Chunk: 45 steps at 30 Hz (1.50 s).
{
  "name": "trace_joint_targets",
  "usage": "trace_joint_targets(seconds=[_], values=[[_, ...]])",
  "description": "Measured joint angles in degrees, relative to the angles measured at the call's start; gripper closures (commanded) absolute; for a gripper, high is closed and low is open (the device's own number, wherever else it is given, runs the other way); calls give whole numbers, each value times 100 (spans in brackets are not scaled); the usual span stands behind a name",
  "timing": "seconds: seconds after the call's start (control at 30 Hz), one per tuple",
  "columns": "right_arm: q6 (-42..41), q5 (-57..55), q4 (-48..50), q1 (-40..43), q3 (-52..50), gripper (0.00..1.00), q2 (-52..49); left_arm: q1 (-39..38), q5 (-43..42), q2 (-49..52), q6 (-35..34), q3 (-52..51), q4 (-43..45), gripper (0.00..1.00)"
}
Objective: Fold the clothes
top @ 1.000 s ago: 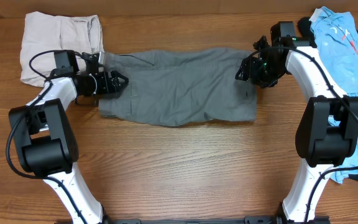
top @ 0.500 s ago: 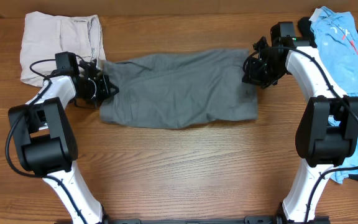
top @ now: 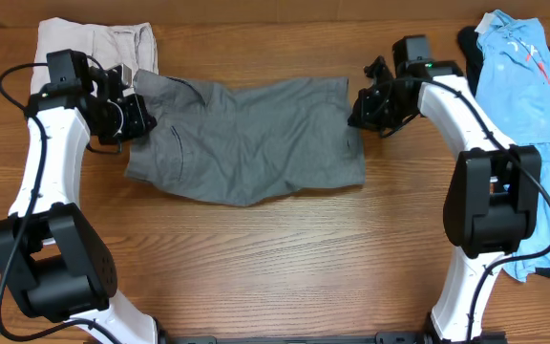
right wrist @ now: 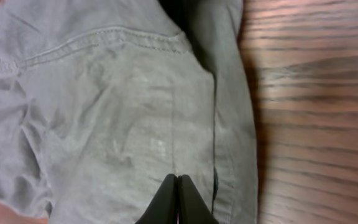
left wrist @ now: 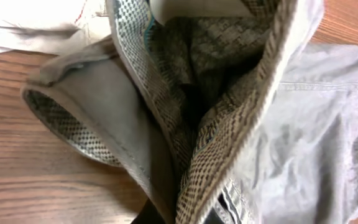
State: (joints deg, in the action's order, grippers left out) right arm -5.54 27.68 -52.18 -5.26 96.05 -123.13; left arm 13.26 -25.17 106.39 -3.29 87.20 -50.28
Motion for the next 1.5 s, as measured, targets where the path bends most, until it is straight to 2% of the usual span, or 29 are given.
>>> trace_joint_targets(seconds=[0.23, 0.43, 0.87, 1.0, 1.03, 1.07, 1.1, 1.13, 1.17, 1.2, 1.37, 1.43, 1.5], values=[[-181, 48, 306, -2, -426, 96, -151, -144, 42, 0, 68, 1038, -656, 96], [-289, 59, 424, -2, -603, 96, -313, -859, 63, 0, 15, 1311, -649, 96], [-350, 260, 588, -2, -612, 96, -387, -2828, 424, 17, -713, 1314, 411, 96], [-348, 260, 590, -2, -612, 96, -387, -3237, 527, 407, -885, 1327, 684, 96], [-345, 260, 588, -2, -612, 96, -387, -3305, 516, 549, -892, 1327, 778, 93], [-348, 258, 595, -2, -612, 96, -387, -3355, 490, 660, -905, 1327, 848, 66], [-348, 260, 597, -2, -612, 96, -387, -3421, 472, 789, -925, 1327, 946, 50], [-348, 260, 616, 2, -612, 96, -387, -3480, 455, 898, -944, 1327, 1001, 18], [-348, 260, 616, 4, -612, 96, -387, -3543, 433, 981, -984, 1327, 1058, 0], [-345, 280, 610, 13, -612, 96, -387, -3600, 417, 1034, -999, 1327, 1115, 0], [-337, 361, 83, 343, -173, 60, -363, -3685, 367, 1054, -1032, 1349, 1386, 0], [-352, 363, -177, 570, 151, 56, -291, -3646, 367, 1054, -1032, 1427, 1285, 0], [-343, 363, -428, 833, 481, 47, -136, -3593, 354, 1062, -1032, 1615, 1080, 0]])
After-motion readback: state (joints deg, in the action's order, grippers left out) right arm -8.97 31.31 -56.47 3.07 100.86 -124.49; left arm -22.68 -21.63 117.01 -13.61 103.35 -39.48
